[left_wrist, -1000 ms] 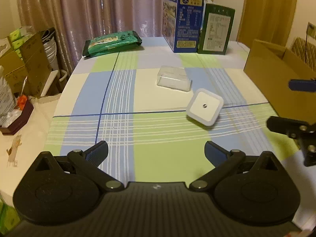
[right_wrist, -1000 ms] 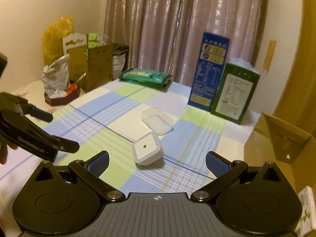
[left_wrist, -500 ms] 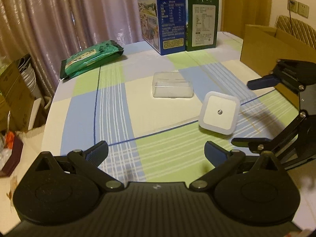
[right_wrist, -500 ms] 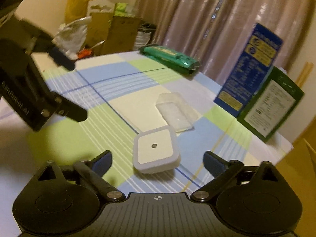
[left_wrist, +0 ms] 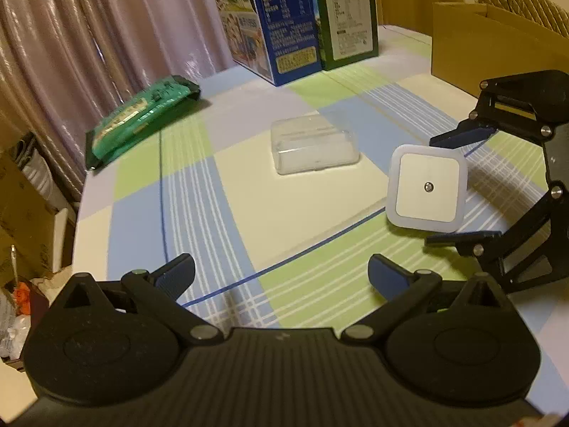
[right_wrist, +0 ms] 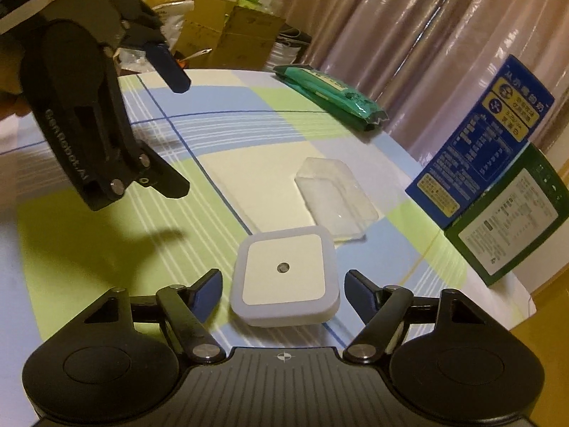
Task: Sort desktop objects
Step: 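Grasp the white square night light with the right tool, then grasp the clear plastic box with the left tool while the right tool holds the night light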
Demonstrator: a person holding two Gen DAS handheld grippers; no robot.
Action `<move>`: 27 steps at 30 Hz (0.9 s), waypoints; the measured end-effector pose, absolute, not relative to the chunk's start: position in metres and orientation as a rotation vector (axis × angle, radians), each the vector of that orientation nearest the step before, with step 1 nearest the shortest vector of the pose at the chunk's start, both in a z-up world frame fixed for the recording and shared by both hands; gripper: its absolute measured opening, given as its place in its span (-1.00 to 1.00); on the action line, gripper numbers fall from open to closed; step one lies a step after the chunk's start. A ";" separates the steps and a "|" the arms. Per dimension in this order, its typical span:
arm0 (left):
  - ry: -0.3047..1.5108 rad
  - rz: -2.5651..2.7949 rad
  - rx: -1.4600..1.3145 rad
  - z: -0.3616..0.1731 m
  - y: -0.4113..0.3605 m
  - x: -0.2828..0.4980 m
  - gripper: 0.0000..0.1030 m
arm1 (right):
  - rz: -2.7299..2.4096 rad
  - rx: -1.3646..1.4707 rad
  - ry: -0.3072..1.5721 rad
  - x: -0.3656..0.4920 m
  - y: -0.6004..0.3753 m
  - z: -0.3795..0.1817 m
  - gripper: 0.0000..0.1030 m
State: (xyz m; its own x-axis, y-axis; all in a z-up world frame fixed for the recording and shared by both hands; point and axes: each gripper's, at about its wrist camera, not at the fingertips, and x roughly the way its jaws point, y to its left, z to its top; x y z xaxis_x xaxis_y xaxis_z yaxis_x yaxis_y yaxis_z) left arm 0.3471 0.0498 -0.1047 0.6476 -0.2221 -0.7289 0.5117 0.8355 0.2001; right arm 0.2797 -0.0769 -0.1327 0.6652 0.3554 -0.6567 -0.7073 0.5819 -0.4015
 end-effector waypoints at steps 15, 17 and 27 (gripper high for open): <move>0.698 -0.514 0.418 -0.109 0.021 0.389 0.97 | 0.577 -0.594 0.587 0.304 -0.110 -0.113 0.21; 0.686 -0.494 0.370 -0.108 0.015 0.399 0.97 | 0.536 -0.548 0.598 0.315 -0.120 -0.108 0.21; 0.696 -0.441 0.198 -0.125 -0.014 0.435 0.98 | 0.343 -0.284 0.684 0.356 -0.162 -0.097 0.21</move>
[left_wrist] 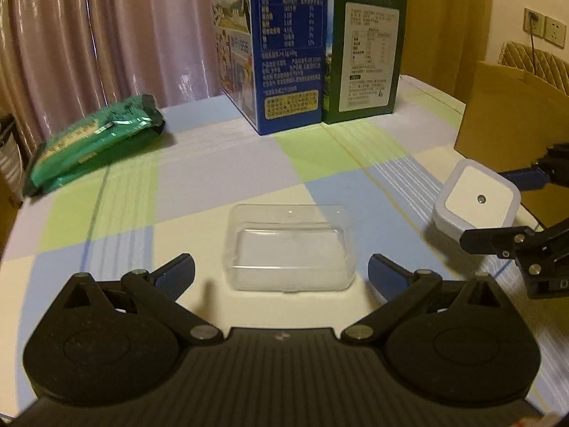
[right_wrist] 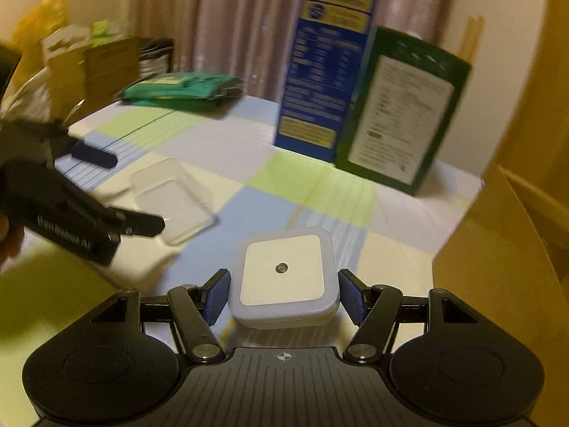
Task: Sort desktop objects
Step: 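Grasp the clear plastic box with the left tool while the right tool holds the night light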
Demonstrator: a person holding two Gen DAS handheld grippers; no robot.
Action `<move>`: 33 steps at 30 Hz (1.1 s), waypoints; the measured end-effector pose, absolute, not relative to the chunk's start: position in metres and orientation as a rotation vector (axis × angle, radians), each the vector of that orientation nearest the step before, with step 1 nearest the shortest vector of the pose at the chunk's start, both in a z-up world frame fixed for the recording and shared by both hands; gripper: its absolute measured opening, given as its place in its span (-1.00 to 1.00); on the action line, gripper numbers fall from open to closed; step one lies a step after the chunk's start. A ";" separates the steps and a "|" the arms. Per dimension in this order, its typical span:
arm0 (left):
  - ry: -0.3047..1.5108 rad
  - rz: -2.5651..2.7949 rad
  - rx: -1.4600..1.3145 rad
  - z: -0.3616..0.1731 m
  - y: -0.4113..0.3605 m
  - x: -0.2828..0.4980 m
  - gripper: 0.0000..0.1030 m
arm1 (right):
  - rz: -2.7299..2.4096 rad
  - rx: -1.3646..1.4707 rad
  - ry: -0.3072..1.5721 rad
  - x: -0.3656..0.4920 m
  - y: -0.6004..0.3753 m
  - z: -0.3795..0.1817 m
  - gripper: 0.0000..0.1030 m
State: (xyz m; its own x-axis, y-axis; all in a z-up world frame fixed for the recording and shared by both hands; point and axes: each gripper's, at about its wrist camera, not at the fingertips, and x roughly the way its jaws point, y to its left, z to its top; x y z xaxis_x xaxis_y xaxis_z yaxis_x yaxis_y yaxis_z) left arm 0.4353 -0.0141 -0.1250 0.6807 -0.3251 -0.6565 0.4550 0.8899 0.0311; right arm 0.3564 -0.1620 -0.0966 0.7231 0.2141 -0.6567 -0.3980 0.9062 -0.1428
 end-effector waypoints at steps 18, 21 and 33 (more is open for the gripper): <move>0.754 -0.392 0.176 -0.129 -0.030 0.433 0.60 | 0.308 -0.158 0.708 0.354 -0.177 -0.097 0.21; 0.762 -0.373 0.150 -0.124 -0.026 0.411 0.59 | 0.300 -0.138 0.709 0.346 -0.179 -0.093 0.21; 0.760 -0.328 0.085 -0.077 -0.021 0.313 0.59 | 0.296 -0.039 0.695 0.272 -0.191 -0.053 0.21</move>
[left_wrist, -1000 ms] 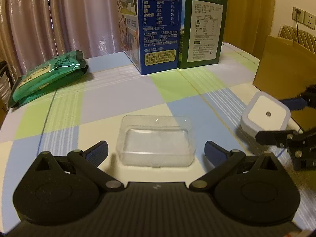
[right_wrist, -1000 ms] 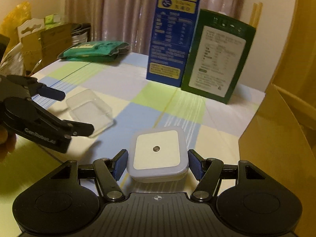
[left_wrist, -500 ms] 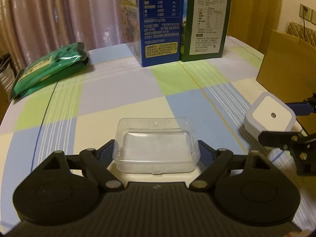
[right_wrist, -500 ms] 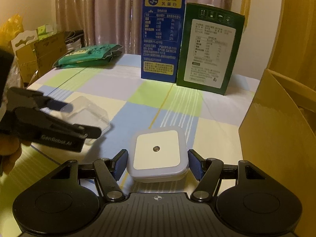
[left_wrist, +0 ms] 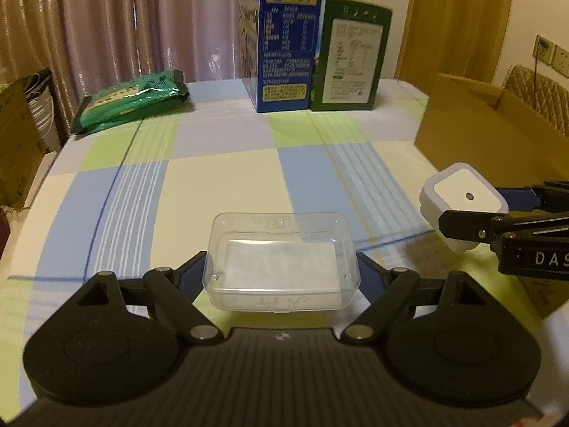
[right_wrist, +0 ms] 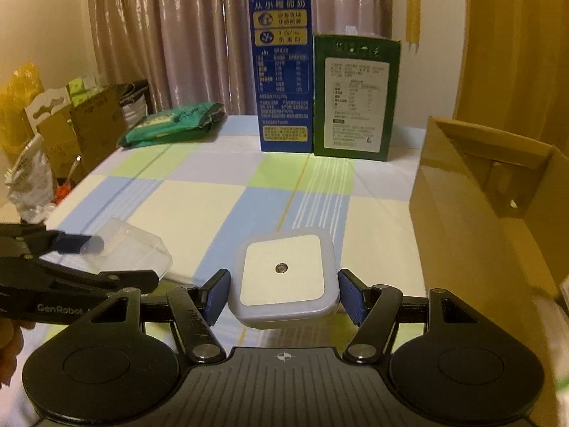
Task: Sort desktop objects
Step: 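Grasp the clear plastic box with the left tool while the right tool holds the night light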
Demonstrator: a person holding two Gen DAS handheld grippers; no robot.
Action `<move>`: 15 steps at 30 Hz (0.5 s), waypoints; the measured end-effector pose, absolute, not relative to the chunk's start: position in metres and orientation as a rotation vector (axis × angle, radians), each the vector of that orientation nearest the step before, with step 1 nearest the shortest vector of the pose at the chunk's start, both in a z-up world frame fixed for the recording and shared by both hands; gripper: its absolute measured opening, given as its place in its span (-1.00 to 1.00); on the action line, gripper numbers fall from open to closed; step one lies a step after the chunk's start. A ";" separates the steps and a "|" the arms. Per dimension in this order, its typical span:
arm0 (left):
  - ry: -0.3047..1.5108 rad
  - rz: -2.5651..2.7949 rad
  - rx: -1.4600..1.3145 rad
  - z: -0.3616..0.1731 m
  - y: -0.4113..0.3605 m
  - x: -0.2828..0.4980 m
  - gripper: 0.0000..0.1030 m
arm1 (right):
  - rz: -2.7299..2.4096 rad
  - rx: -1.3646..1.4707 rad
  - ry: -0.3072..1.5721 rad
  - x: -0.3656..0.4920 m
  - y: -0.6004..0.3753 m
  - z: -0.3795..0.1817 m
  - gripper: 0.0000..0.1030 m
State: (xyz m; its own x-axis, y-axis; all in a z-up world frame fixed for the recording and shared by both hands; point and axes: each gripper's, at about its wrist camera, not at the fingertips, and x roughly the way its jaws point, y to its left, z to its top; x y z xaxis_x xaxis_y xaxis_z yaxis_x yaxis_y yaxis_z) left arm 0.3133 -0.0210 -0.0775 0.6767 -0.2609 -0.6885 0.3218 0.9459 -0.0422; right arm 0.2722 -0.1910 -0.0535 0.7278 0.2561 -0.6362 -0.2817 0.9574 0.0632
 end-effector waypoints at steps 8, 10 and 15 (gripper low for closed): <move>0.731 -0.329 0.051 -0.034 -0.028 0.245 0.59 | 0.294 0.008 0.642 0.204 -0.208 -0.008 0.21; 0.730 -0.331 0.042 -0.024 -0.032 0.231 0.59 | 0.288 0.019 0.625 0.189 -0.213 0.004 0.21; 0.714 -0.332 0.048 0.001 -0.046 0.200 0.59 | 0.264 0.064 0.582 0.154 -0.233 0.033 0.21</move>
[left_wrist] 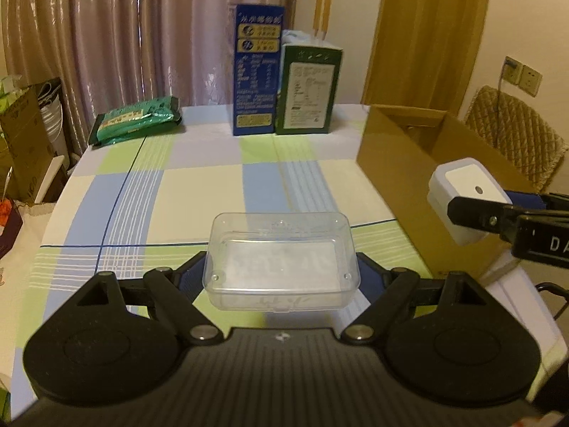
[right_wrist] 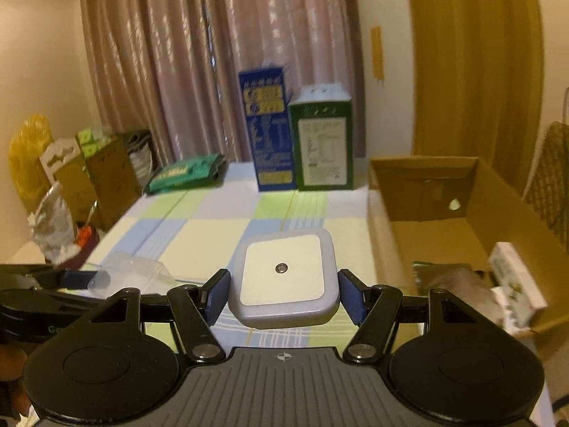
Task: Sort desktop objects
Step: 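Grasp the clear plastic box with the left tool while the right tool holds the night light, then carry the clear box and night light with both tools over the cardboard box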
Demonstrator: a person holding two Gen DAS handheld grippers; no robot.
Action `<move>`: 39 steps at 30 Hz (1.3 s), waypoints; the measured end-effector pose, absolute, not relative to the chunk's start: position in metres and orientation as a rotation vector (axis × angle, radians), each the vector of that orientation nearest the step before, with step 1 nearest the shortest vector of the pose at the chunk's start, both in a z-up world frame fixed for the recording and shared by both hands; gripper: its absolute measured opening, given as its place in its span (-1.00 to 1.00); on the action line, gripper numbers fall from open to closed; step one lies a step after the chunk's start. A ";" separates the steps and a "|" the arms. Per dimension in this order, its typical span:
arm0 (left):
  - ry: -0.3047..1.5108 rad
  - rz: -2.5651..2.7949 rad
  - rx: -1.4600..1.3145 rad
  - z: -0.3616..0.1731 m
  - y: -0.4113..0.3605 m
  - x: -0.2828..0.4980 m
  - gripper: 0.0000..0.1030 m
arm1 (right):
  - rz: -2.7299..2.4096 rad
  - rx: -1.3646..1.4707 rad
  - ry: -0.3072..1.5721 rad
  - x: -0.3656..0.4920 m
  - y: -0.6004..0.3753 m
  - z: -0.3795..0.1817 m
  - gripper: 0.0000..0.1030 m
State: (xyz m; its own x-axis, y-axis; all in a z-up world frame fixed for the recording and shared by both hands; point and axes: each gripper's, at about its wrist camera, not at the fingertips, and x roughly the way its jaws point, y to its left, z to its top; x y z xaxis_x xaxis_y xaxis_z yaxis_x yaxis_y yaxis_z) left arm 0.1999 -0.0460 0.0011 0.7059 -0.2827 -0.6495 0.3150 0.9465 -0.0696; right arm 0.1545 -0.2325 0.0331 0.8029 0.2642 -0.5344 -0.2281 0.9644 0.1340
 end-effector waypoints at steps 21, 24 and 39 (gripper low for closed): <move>0.698 -0.440 0.052 0.035 -0.136 0.139 0.59 | 0.141 0.133 0.484 0.088 -0.330 0.082 0.21; 0.694 -0.459 0.060 0.039 -0.150 0.137 0.59 | 0.119 0.138 0.476 0.086 -0.345 0.084 0.21; 0.678 -0.548 0.075 0.051 -0.223 0.154 0.59 | 0.030 0.160 0.468 0.105 -0.421 0.087 0.21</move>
State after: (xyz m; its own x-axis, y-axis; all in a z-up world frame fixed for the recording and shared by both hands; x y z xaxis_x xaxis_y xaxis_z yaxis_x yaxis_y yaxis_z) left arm 0.1535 -0.2230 0.0511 0.6439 -0.4567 -0.6139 0.5044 0.8566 -0.1082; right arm 0.1050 -0.4209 0.0873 0.8922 0.0654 -0.4468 0.0079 0.9870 0.1602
